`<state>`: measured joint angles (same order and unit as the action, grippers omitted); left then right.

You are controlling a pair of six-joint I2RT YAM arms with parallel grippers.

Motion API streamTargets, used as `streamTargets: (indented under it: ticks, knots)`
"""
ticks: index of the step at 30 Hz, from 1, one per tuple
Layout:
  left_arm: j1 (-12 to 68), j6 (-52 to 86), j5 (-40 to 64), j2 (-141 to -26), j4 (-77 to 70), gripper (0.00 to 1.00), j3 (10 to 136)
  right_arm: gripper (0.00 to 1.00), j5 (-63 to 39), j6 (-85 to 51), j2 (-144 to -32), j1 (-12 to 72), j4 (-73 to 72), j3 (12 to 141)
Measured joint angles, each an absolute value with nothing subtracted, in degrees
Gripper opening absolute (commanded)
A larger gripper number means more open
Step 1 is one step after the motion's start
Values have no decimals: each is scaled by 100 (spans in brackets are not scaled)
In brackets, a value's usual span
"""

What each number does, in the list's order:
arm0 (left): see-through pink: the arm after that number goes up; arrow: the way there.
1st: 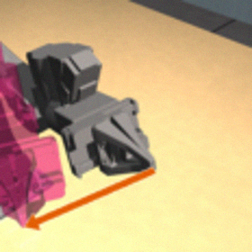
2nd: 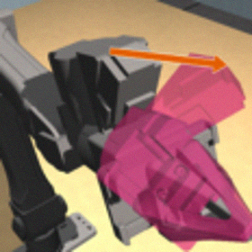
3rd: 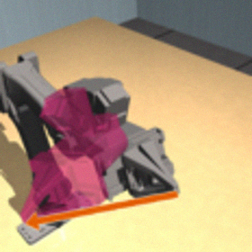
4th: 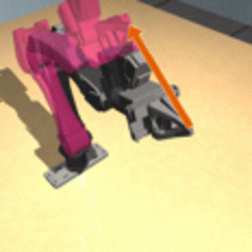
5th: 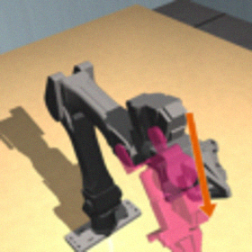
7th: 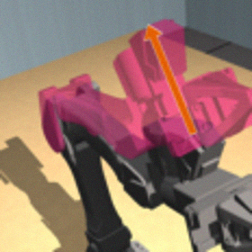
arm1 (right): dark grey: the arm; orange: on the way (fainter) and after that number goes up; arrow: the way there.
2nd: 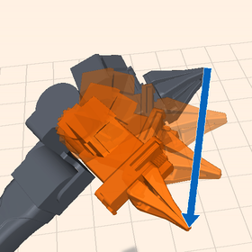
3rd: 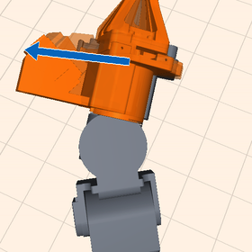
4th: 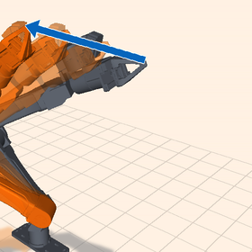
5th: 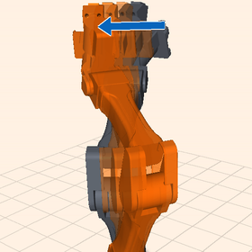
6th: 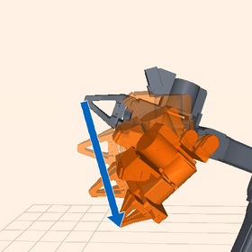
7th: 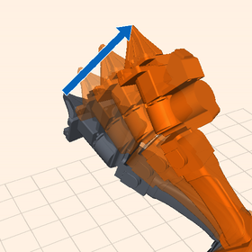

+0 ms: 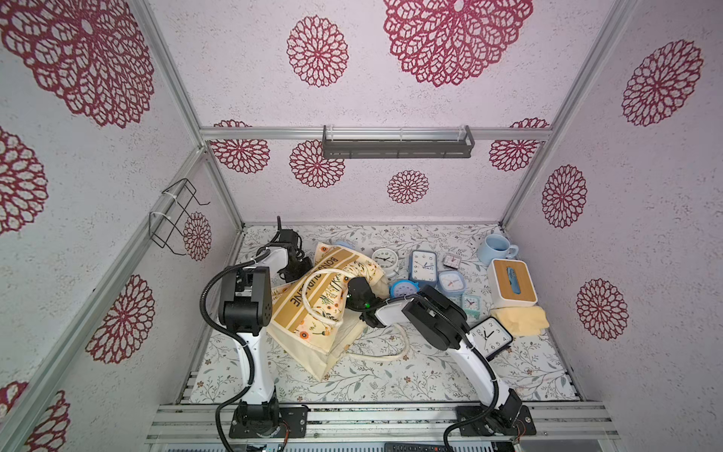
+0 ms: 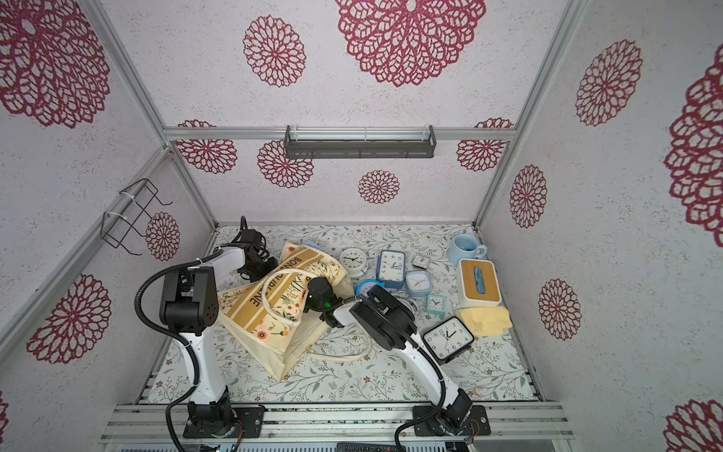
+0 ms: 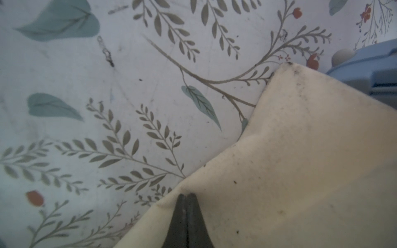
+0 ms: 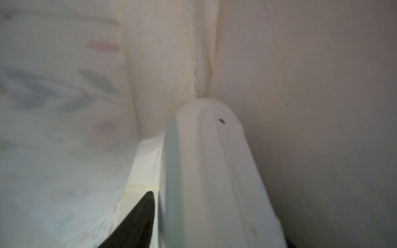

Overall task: Take the alarm clock out of the canvas bag
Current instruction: Pick up the alarm from the canvas bag.

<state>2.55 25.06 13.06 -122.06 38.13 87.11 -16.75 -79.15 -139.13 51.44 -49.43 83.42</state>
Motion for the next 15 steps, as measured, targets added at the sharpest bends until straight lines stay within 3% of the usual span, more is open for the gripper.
streamTargets:
  ticks: [3,6,15]
  knots:
    - [255,2504,1365,-12206,3833,0,8709,44,-1632,-7948,-13913,5148,-4877,8294]
    - [255,2508,1455,-12189,3830,0,8674,37,-1568,-8047,-13834,5148,-5129,8097]
    - [-23,2641,1708,-11426,4075,0,8014,32,-1474,-7950,-12462,5190,-4528,6539]
